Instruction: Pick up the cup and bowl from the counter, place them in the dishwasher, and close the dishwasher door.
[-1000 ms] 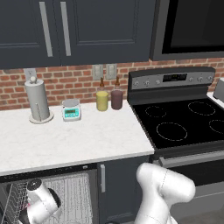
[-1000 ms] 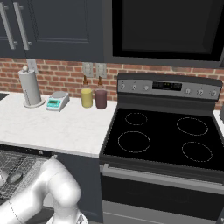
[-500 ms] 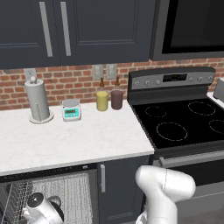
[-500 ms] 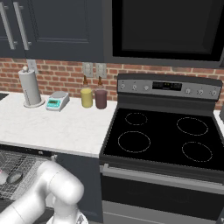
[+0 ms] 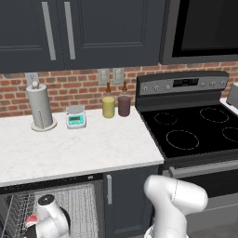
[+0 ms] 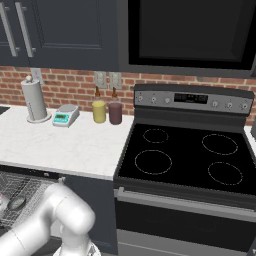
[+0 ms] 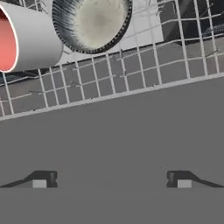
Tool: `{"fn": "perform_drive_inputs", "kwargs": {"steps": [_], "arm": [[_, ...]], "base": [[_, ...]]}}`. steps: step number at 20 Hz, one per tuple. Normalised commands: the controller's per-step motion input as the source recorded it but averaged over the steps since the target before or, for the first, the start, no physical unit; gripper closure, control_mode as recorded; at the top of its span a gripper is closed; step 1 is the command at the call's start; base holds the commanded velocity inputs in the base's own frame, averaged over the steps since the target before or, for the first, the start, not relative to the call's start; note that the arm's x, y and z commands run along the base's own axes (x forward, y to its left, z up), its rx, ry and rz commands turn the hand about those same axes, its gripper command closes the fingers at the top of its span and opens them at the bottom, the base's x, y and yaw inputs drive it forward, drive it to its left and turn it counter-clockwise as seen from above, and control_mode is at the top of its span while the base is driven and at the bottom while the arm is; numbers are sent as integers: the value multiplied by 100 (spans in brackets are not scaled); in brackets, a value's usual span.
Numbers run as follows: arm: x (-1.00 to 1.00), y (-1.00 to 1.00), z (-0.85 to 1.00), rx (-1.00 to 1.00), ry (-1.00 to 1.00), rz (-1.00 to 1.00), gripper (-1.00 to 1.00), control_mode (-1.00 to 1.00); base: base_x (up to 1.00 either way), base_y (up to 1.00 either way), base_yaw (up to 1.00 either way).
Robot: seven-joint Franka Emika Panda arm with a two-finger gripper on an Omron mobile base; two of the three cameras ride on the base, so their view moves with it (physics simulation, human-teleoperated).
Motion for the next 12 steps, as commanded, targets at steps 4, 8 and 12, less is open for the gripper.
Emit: {"fn": "perform_drive_inputs", "kwargs": {"steps": [4,8,12], "arm": [[15,6,-1,0,43,13,-100,-100],[0,13,-18,-7,14,2,-100,-100],[-17,3,-10,-17,-5,0,-100,-100]], "base": [[0,0,0],[0,0,0],[0,0,0]]}}
